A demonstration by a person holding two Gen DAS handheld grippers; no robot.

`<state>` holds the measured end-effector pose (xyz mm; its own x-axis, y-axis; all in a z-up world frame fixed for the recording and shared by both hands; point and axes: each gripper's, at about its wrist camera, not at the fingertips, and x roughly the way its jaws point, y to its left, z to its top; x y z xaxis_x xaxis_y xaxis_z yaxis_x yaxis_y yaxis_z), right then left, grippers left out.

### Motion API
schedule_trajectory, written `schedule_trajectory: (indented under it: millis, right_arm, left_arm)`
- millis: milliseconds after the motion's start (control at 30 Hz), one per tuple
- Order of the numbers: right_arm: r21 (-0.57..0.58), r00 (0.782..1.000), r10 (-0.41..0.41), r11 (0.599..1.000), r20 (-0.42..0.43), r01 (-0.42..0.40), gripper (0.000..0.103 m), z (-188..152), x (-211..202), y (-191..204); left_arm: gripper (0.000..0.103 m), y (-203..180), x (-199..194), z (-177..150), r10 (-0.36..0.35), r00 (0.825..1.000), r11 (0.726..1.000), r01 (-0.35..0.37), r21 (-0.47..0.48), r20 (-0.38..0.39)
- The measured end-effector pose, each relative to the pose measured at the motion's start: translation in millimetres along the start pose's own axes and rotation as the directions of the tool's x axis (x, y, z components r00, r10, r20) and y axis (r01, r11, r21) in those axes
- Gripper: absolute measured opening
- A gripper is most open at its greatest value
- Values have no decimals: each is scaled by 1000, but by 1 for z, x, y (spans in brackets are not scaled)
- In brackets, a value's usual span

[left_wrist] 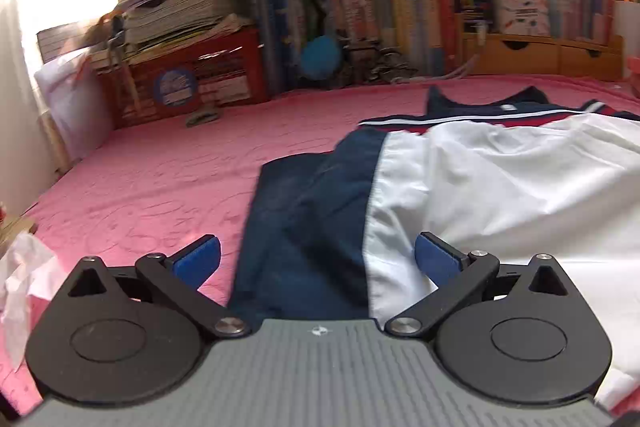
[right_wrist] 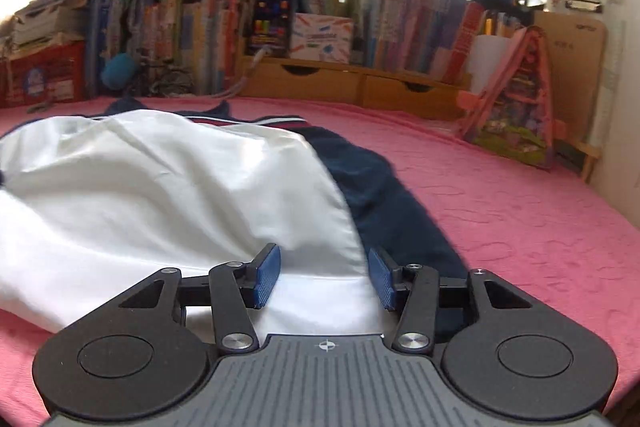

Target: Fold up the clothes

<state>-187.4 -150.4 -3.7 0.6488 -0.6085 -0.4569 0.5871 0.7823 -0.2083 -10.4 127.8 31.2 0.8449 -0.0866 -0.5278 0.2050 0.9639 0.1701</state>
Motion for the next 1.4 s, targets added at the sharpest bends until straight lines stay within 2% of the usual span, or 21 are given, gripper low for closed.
schedule_trajectory:
  millis: [33,67,100,167,233,333,367,433,533,600,667,700,733,933,1133,1200,1300,1400]
  right_arm:
    - [-20,995,-103,994,-3,103,50,-1,3,-9]
    - [-10,991,-135,991,-8,135,50,0,1,-18]
    - [32,997,-81,996,-9,82,49,2,-7,-23]
    - [94,997,80,992,6,-80,49,7,-30,-17]
    - [80,969,247,965,32,-248,49,13,-56,11]
    - [8,906,423,906,26,-423,50,18,-82,62]
    - [7,896,444,896,6,-444,50,17,-83,74]
    - [18,890,454,891,-49,-454,50,15,-80,94]
    - [16,896,430,902,-107,-431,51,12,-73,111]
    - [14,900,421,906,-113,-423,51,13,-73,113]
    - [31,898,422,906,-123,-422,51,14,-72,112]
    - [32,898,422,906,-124,-422,51,14,-72,113]
    - [33,898,422,906,-124,-421,51,13,-72,113]
    - [35,896,426,905,-129,-425,50,11,-72,113]
    - [38,893,431,902,-127,-430,50,8,-73,112]
    - [37,893,433,901,-123,-432,50,7,-73,111]
    - [35,893,434,901,-119,-433,50,6,-74,112]
    - [31,894,433,901,-114,-433,50,5,-75,113]
  left_arm:
    - [100,11,3,1,40,999,999,-40,-27,-26]
    - [97,20,-1,2,35,999,996,-38,-80,-40]
    - [97,29,-6,3,24,998,990,-30,-137,-51]
    - [96,36,-22,6,-116,992,966,103,-239,-41]
    - [96,27,-34,11,-245,969,937,230,-264,-26]
    - [96,-3,-50,18,-416,909,886,401,-235,-18]
    - [96,-13,-54,19,-461,887,870,446,-211,-25]
    - [96,-42,-51,18,-545,835,831,526,-179,-75]
    - [96,-72,-46,16,-635,750,772,614,-165,-184]
    - [87,-91,-41,14,-654,712,753,644,-133,-257]
    - [50,-110,-39,11,-628,709,761,646,-62,-322]
    - [45,-117,-36,10,-618,704,761,648,-40,-349]
    - [44,-124,-33,10,-609,699,759,651,-20,-375]
    - [44,-162,-14,16,-526,715,774,627,89,-460]
    - [47,-176,10,32,-493,739,803,589,85,-459]
    - [48,-178,19,38,-478,757,818,568,87,-446]
    - [49,-181,39,47,-430,806,856,507,100,-407]
    - [52,-188,64,60,-410,830,876,474,90,-379]
